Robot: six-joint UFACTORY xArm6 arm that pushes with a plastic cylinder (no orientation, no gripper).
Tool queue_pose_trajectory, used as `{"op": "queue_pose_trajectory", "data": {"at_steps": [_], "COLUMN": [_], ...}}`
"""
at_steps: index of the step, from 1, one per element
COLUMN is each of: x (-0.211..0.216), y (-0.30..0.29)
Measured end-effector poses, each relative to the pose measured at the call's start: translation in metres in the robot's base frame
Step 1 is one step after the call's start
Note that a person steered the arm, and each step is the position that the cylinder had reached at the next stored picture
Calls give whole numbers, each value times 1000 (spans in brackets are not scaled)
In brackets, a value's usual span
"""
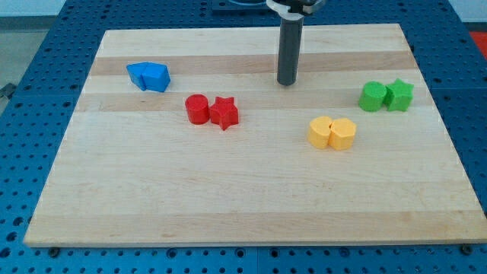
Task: Place your arm above the left center
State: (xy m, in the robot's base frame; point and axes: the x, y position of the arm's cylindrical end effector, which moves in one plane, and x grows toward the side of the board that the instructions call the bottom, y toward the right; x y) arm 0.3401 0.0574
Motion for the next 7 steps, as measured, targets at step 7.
{"op": "queue_pose_trajectory", "data": {"at_steps": [7], "x": [17], "y": [-182]}}
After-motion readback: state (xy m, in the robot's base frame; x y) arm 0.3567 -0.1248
